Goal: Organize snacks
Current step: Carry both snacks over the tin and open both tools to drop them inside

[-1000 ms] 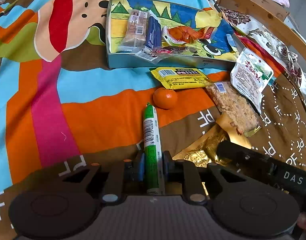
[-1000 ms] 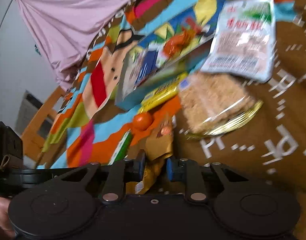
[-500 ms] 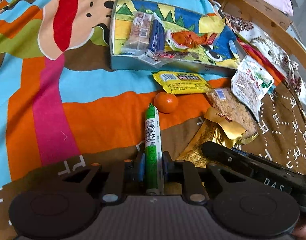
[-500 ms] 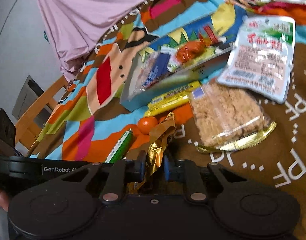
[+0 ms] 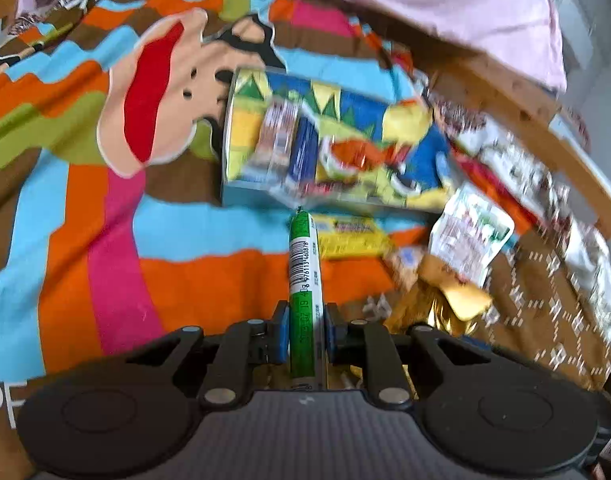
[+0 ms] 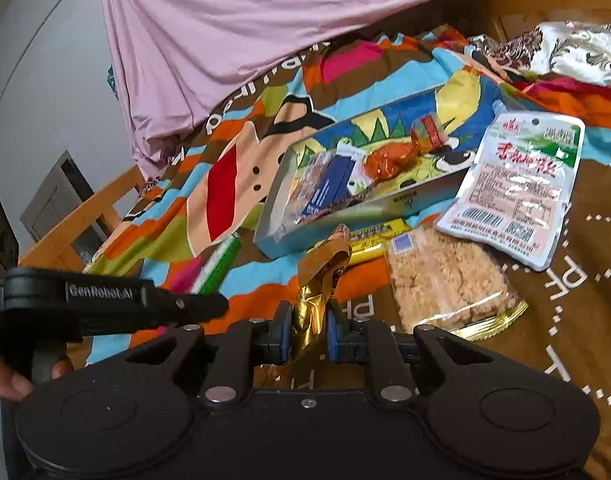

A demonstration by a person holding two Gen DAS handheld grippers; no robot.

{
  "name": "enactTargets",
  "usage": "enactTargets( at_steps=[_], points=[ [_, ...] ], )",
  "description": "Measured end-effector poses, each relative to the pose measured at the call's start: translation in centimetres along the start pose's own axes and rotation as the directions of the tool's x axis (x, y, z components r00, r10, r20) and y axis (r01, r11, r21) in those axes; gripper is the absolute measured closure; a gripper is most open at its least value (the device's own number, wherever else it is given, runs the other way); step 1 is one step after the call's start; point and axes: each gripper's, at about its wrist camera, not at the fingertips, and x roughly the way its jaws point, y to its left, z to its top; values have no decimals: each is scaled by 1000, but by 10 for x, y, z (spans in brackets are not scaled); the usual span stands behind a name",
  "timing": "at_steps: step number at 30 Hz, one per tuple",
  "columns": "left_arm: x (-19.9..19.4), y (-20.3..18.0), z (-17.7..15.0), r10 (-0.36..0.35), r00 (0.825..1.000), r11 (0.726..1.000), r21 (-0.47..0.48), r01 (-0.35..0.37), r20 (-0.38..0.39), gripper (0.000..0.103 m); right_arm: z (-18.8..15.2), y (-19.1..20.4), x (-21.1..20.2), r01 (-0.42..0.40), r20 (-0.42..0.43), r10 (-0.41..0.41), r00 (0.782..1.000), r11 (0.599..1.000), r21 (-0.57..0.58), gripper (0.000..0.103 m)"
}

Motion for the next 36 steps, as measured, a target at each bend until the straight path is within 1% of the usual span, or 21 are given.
enactTargets(
  at_steps=[4,7,10,13,15,18,20,23,26,30,32,36],
  points=[
    [-6,3,8,-20,996,999,-38,23,85,84,8,-1,-3,6,36,-7,999,1000,4,84],
    [-6,3,17,-25,988,998,-50,33,151,84,20,0,-2,16,73,-15,997,1000,-15,84],
    [-1,2,33,-33,977,998,-52,45,209,84,37,-2,0,21,102,-18,995,999,-30,84],
    [7,-3,51,-37,962,998,-34,48,269,84,63,-5,7,34,135,-26,990,998,-52,84],
    [17,-4,67,-49,953,997,-37,63,298,84,81,-10,15,47,160,-37,986,997,-61,84],
    [37,-5,85,-62,945,995,-54,84,320,84,105,-19,32,74,183,-56,981,993,-91,84],
    [53,-7,95,-77,941,994,-48,98,330,84,118,-28,45,89,193,-68,979,991,-104,84],
    [78,-11,106,-88,939,994,-37,106,333,84,130,-45,64,114,211,-96,973,991,-74,84],
    [98,-16,116,-102,933,994,0,109,345,84,135,-61,80,129,218,-119,969,991,-32,84],
    [118,-16,122,-112,926,994,27,109,361,84,134,-74,100,161,200,-151,968,986,-34,84],
    [128,-16,124,-100,928,995,39,92,360,84,131,-77,109,176,178,-166,970,984,-40,84],
    [145,-19,123,-81,943,996,53,67,324,84,126,-79,122,201,141,-191,971,977,-65,83]
  ],
)
